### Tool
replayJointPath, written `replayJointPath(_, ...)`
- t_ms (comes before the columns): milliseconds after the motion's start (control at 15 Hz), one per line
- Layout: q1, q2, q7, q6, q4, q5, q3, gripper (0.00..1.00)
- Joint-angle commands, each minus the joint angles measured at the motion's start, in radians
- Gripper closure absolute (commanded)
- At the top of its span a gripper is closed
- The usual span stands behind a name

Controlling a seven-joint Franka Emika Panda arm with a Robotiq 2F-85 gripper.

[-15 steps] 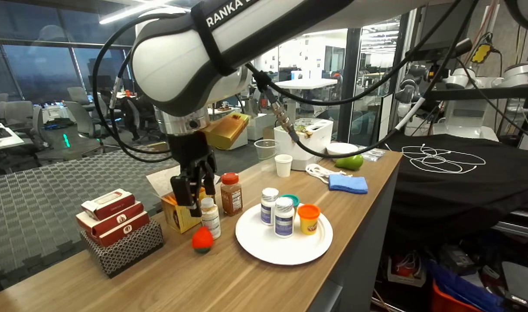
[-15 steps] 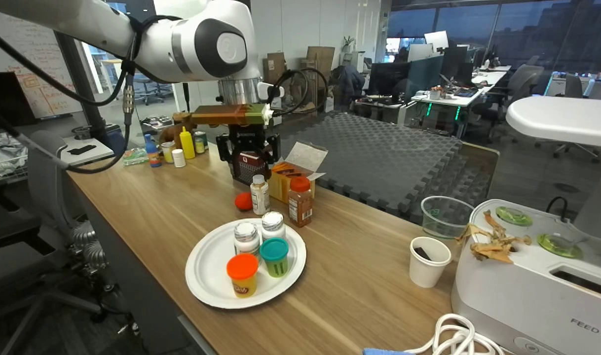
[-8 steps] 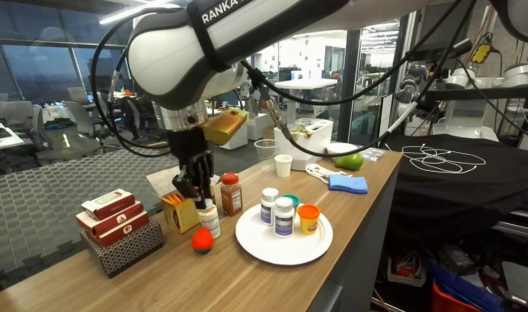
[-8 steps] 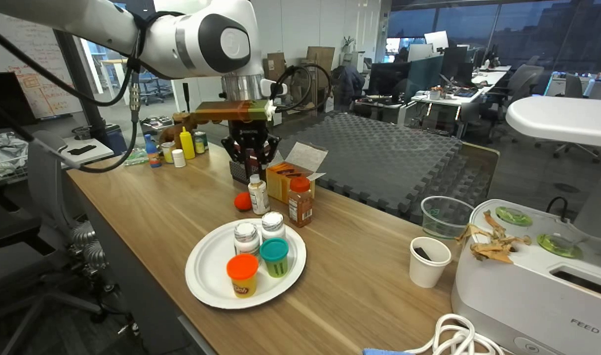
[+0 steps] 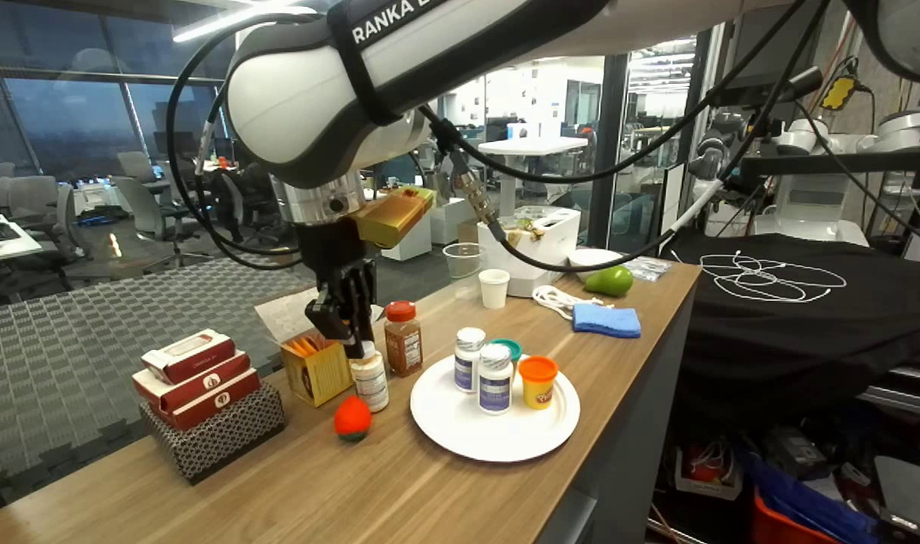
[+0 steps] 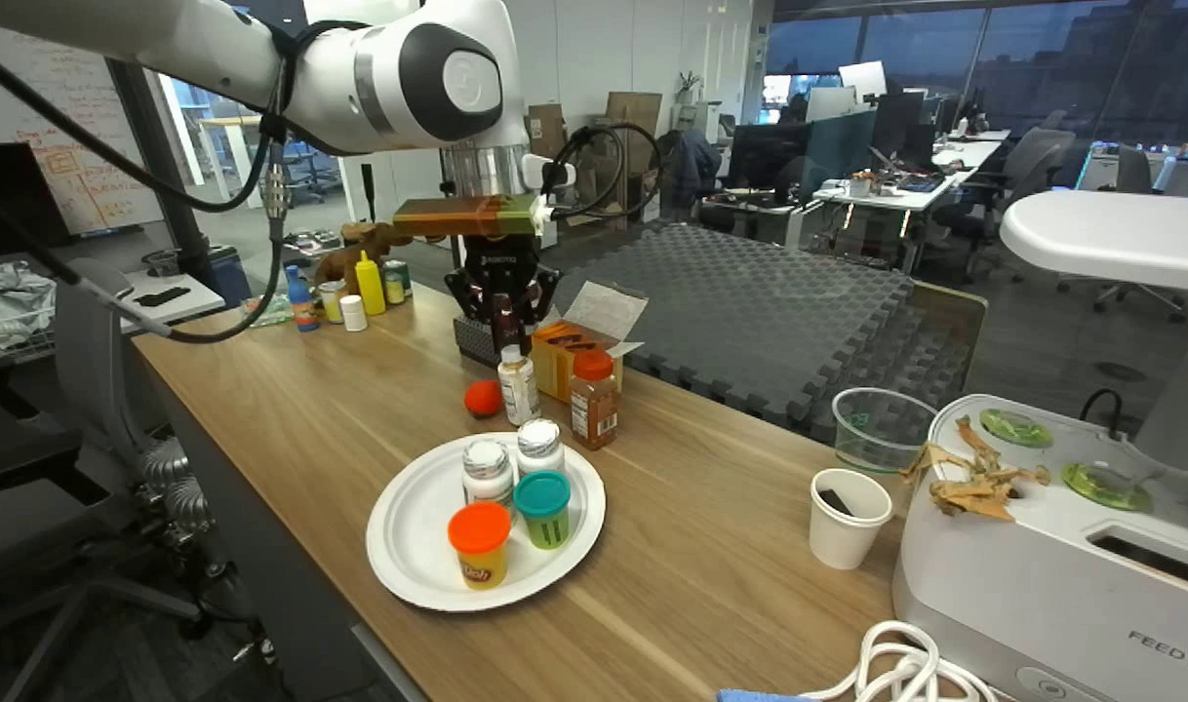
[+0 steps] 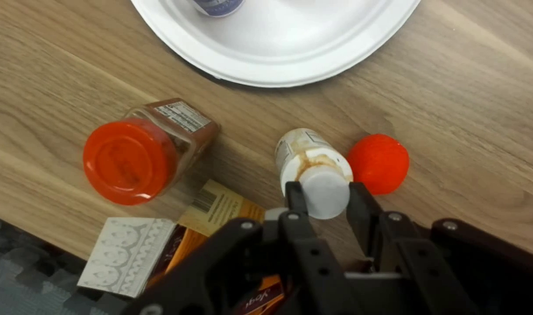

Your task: Pick up the bottles and small containers from the table and put them on the plate.

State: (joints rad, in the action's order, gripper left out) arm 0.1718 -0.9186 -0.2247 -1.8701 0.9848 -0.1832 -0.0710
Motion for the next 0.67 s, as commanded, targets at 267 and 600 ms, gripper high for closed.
replayJointPath(267, 0.012, 0.118, 0.024, 0.024, 0.069, -0.01, 0.005, 0.78)
replayJointPath(600, -0.006, 0.184, 0.039, 0.029, 0.168, 0.009, 0.003, 0.78)
